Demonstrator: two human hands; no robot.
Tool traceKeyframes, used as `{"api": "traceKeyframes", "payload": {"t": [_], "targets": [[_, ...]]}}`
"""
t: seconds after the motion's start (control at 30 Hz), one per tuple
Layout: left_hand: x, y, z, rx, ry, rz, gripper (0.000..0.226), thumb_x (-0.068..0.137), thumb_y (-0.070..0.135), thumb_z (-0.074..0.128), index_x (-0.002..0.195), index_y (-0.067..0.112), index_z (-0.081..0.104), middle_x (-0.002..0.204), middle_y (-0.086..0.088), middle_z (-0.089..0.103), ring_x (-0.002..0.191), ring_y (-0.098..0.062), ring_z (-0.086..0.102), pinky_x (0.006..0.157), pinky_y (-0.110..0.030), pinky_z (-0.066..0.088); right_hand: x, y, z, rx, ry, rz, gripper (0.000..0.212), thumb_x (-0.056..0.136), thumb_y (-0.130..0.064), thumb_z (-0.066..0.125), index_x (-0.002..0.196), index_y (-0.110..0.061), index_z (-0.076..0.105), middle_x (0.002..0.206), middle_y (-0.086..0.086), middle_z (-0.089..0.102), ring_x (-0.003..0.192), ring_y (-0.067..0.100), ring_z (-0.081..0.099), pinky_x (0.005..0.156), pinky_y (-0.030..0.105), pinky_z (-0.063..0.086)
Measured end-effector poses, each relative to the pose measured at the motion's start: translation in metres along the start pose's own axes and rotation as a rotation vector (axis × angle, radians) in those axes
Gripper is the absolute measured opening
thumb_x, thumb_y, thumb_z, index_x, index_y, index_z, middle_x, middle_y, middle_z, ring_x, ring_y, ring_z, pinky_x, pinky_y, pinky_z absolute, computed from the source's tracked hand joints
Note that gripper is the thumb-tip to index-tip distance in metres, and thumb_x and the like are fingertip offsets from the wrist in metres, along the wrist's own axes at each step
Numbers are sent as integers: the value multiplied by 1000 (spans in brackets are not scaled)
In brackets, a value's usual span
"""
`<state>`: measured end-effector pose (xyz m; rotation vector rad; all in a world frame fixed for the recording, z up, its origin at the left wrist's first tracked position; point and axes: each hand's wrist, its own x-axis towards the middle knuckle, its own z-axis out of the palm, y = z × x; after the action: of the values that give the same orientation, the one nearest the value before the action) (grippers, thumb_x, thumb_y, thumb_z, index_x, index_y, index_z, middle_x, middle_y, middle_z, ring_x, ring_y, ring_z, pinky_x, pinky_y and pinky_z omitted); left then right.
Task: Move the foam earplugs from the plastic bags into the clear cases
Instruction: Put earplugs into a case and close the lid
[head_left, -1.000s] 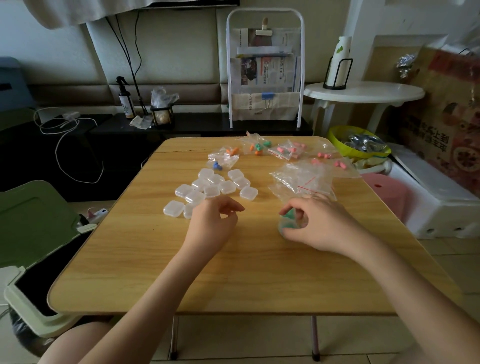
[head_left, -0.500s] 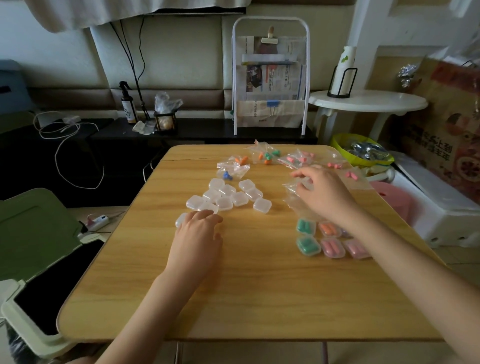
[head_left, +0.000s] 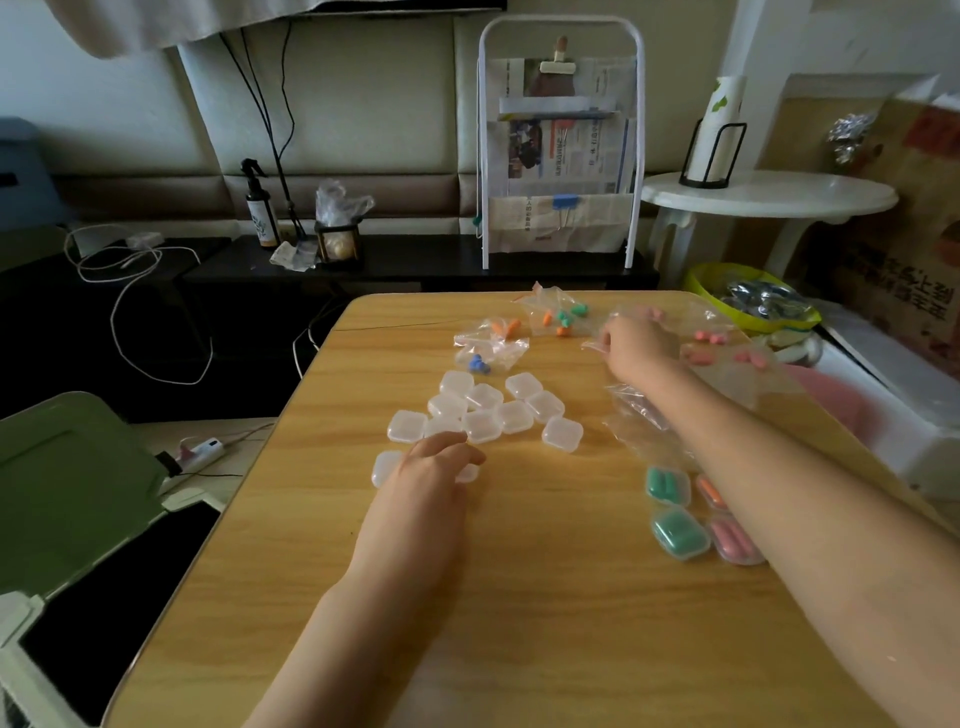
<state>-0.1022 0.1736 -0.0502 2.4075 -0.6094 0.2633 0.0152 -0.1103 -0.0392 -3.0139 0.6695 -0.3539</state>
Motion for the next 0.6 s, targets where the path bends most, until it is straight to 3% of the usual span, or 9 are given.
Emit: {"api": "traceKeyframes", "payload": {"t": [0.13,0.23,0.3,0.37,0.47,0.53,0.6], "targets": [[2,0,3,-14,7,8,41,85,-4,54,115,20,67,136,8,52,124,-13,48,87,-16,35,-7,0,-8,71,132,-44,14,92,-10,54,87,-15,66,96,3,65,93,24,59,73,35,49],[0,3,2,-57,43,27,40,87,0,56,120,21,64,136,9,51,129,-9,45,95,-13,31,-18,-1,-30,383,274,-38,11,93,-16,56,85,-14,63,84,-1,63,78,18,57,73,35,50],[-1,10,0,-156,133,19,37,88,7,61,121,24,63,124,13,57,117,-3,51,91,-3,30,-39,-8,-53,647,303,-36,7,94,-16,56,94,-13,62,87,-3,61,78,13,57,68,25,46],[-1,17,-5,-369,193,-77,35,89,19,64,123,26,60,111,16,60,99,1,56,82,2,37,-74,-15,-74,1049,93,-33,7,94,-14,56,99,-13,61,89,-1,65,81,15,61,70,26,50],[1,28,-11,-772,79,-272,39,89,36,62,125,24,55,116,11,62,108,-2,59,86,-13,49,-141,-20,-90,1720,-530,14,15,95,-7,49,106,-7,59,96,12,71,83,24,69,70,34,59],[1,36,-12,-1009,-7,-352,32,89,35,61,115,15,63,109,-2,69,103,-16,65,91,-30,53,-173,-20,-88,1774,-728,69,22,94,-9,47,112,-3,58,96,15,71,83,24,69,72,36,59],[-1,44,-11,-1068,32,-351,19,88,21,65,100,6,69,84,0,72,82,-19,68,81,-34,57,-190,-19,-84,1793,-803,102,29,97,-20,44,116,-3,58,104,19,70,90,27,68,78,37,57]]}}
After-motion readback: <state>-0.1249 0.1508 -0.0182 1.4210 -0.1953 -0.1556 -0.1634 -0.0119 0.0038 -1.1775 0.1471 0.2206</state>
